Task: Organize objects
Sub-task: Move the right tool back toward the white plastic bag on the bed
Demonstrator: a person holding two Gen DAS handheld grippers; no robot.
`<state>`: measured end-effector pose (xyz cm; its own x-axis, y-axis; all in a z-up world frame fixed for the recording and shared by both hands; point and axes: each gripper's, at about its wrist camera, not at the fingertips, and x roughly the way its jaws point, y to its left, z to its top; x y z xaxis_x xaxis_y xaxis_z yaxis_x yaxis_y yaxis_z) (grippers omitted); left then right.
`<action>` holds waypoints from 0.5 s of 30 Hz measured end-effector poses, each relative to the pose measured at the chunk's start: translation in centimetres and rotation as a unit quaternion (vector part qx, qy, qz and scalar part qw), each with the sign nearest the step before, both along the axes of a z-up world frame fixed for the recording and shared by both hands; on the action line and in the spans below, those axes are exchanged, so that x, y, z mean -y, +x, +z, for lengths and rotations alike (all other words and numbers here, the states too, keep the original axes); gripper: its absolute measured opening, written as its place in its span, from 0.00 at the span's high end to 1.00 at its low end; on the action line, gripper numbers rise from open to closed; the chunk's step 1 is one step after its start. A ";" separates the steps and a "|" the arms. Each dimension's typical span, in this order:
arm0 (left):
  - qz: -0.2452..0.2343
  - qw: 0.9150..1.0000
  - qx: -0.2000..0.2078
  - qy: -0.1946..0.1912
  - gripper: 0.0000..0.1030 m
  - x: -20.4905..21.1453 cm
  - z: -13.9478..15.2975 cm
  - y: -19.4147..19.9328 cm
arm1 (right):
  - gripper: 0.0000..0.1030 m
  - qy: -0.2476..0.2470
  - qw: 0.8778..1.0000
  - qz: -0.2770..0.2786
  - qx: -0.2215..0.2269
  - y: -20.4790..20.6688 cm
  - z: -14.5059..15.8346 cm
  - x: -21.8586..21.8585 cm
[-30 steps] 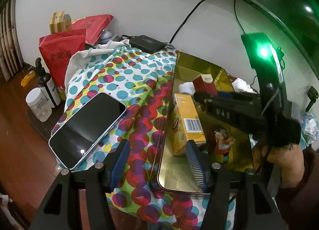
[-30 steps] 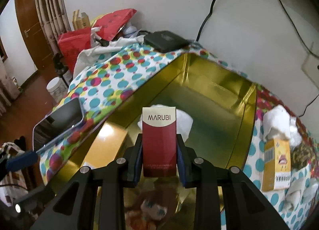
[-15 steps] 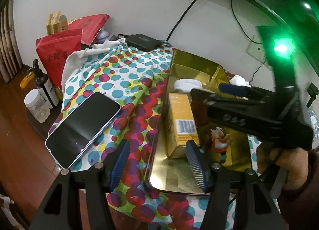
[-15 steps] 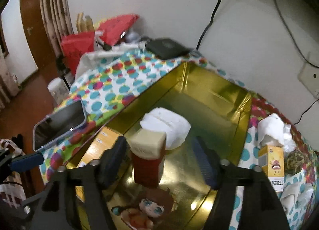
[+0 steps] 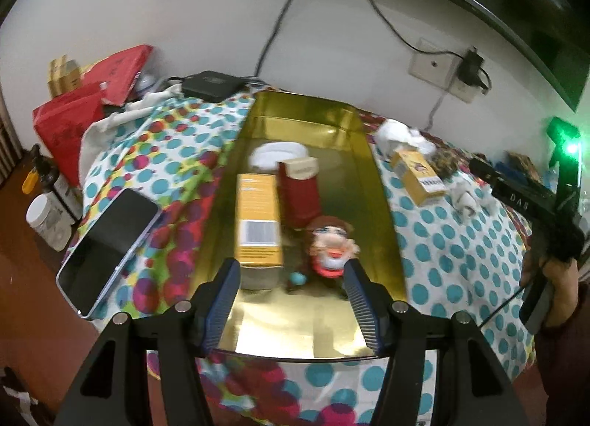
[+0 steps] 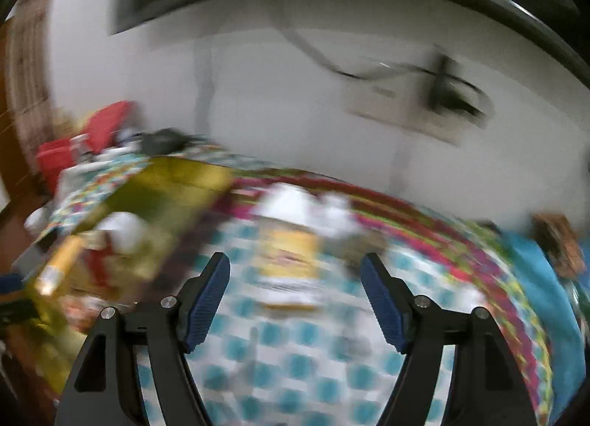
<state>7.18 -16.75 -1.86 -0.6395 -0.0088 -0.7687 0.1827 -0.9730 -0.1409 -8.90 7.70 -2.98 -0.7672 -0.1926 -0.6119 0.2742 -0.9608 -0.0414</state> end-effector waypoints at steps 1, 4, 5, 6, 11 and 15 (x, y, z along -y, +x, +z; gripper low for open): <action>-0.005 1.000 0.001 -0.003 0.42 -0.5 0.0 -0.1 | 0.31 -0.006 1.000 -0.023 0.001 -0.6 -0.3 -1.8; -0.021 1.000 0.005 -0.010 0.42 -2.1 0.1 -0.8 | 0.31 -0.015 0.997 -0.079 0.014 -2.2 -1.2 -6.3; -0.027 1.000 0.006 -0.013 0.42 -2.8 0.2 -1.1 | 0.31 -0.017 0.995 -0.092 0.020 -2.5 -1.6 -7.4; -0.032 0.999 0.007 -0.016 0.42 -3.3 0.2 -1.2 | 0.31 -0.016 0.994 -0.107 0.029 -3.1 -2.2 -8.7; -0.064 0.998 0.011 -0.026 0.42 -6.4 0.3 -2.6 | 0.31 -0.003 0.991 -0.124 0.052 -4.5 -4.1 -11.1; -0.094 0.995 0.013 -0.041 0.42 -9.4 0.3 -4.2 | 0.32 -0.006 0.991 -0.116 0.061 -5.1 -4.6 -11.2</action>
